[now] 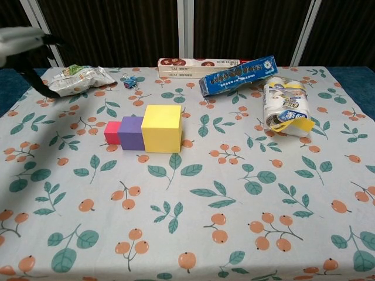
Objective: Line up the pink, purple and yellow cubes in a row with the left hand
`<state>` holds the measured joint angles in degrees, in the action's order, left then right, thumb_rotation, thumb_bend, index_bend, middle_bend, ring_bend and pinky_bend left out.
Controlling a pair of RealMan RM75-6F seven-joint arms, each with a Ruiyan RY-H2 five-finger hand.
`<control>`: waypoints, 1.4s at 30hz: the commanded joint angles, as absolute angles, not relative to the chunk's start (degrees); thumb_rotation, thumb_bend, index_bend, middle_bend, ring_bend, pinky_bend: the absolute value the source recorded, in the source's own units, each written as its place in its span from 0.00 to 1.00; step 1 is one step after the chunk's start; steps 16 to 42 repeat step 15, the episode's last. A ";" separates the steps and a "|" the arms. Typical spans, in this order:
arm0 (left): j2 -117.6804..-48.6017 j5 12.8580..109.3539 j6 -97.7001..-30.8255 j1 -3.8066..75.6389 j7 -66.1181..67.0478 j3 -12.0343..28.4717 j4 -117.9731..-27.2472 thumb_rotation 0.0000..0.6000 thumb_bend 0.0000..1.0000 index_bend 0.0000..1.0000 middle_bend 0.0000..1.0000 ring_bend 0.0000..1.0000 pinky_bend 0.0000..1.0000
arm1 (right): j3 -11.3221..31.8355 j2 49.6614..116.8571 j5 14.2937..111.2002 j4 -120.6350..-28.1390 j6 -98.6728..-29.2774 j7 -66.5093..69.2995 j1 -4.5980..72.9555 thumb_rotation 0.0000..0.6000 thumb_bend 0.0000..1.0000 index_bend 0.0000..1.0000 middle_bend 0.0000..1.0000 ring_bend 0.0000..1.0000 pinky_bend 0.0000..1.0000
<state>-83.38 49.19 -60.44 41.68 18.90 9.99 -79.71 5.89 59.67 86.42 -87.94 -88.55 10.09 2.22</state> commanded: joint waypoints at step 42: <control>-73.87 69.41 -91.55 16.10 14.52 -0.84 -90.40 1.00 0.06 0.24 0.20 0.20 0.20 | 3.57 60.38 90.63 -89.11 -87.86 13.99 3.22 1.00 0.03 0.08 0.16 0.02 0.13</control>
